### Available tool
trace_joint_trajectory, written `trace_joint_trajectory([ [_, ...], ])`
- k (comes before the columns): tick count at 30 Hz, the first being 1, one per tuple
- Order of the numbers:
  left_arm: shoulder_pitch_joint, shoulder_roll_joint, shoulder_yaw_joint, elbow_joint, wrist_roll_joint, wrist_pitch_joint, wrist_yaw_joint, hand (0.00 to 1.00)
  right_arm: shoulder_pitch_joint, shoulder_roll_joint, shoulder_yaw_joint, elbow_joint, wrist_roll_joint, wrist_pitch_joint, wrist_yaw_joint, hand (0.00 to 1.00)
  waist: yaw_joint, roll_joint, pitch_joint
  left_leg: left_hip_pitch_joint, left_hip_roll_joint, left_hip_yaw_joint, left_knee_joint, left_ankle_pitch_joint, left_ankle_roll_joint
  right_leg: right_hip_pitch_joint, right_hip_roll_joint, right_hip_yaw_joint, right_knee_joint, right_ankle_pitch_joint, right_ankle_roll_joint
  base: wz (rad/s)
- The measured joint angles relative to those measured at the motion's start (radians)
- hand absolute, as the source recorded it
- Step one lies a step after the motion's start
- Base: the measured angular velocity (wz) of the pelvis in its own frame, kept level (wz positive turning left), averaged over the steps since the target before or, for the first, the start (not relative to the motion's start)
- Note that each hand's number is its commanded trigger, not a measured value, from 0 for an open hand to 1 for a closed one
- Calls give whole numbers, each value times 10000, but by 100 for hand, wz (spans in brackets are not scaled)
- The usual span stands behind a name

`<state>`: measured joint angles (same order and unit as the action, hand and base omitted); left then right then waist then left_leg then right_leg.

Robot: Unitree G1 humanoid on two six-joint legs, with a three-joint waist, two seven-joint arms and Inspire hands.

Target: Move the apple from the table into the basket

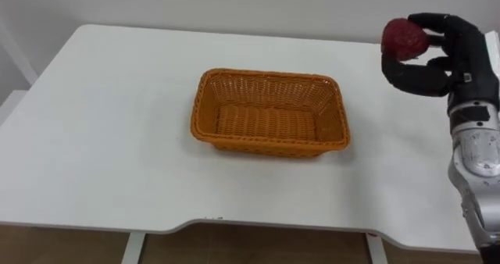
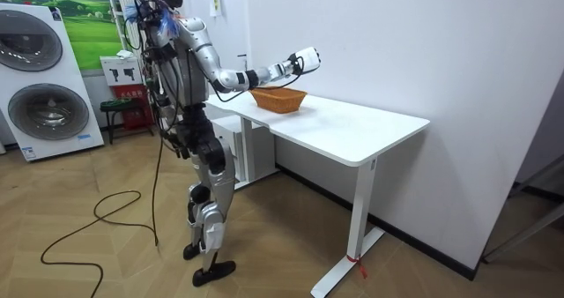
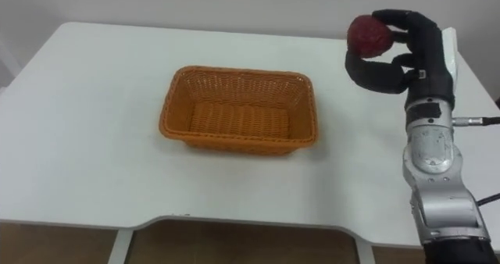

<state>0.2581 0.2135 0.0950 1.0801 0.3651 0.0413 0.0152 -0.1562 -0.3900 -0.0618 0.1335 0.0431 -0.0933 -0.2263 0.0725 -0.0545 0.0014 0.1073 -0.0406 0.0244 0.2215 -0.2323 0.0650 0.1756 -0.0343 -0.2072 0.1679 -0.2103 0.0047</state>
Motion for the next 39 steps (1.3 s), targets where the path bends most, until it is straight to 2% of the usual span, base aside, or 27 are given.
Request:
trace_joint_trajectory([
  [6, -32, -22, -7, 0, 6, 6, 179, 0, 98, -1, 405, -493, -199, -15, 66, 100, 80, 12, -12, -48, 19, 22, -2, 0, 0, -20, -5, -104, 15, 2, 1, 0],
  [15, -90, -22, -247, 20, 1, 2, 186, 0, 89, 4, 1130, -1050, -1548, -8, 854, 100, 182, 18, -16, -80, 9, -1, 18, 4, 1, -26, -23, -118, 18, 5, -1, 0],
  [20, -218, 4, -810, 22, -7, -93, -67, 0, 86, 4, 1650, -1426, -2186, -21, 1482, 100, 183, -25, 20, -77, 2, -37, 29, 4, 1, -15, -3, 14, 6, 5, -1, 2],
  [23, -292, 23, -899, 25, -17, -236, -170, 0, 87, 3, 1778, -1528, -2225, -49, 1605, 100, 186, -45, 83, -81, 1, -34, 31, 4, 1, -23, -3, 38, 6, 5, -1, 0],
  [30, -405, 48, -1100, 19, 0, -279, -285, 0, 121, 2, 2020, -2096, -2169, -144, 2225, 100, 170, -6, 87, -225, 1, -24, 13, 3, 1, -190, 17, 117, 21, 9, -2, -2],
  [31, -433, 48, -1106, 14, 0, -279, -289, 0, 123, 2, 2026, -2124, -2178, -146, 2341, 83, 152, -4, 84, -233, 0, -25, 14, 3, 1, -192, 16, 105, 15, 8, -2, 3],
  [32, -466, 48, -1109, 12, -1, -279, -289, 0, 140, 2, 2070, -2128, -2188, -145, 2424, 17, 149, -2, 83, -242, 1, -27, 14, 3, 1, -192, 15, 96, 9, 8, -2, 3],
  [33, -479, 48, -1112, 11, -1, -279, -289, 0, 160, 3, 2101, -2128, -2189, -145, 2473, 0, 150, 2, 80, -243, 0, -28, 13, 3, 1, -192, 14, 95, 9, 8, -2, 0],
  [39, -509, 48, -1091, 4, 3, -275, -331, 0, 419, 7, 2376, -2235, -2368, -133, 2912, 0, 172, 43, 46, -237, -8, -26, 17, 4, 1, -170, 5, 109, 0, 8, -2, 0],
])
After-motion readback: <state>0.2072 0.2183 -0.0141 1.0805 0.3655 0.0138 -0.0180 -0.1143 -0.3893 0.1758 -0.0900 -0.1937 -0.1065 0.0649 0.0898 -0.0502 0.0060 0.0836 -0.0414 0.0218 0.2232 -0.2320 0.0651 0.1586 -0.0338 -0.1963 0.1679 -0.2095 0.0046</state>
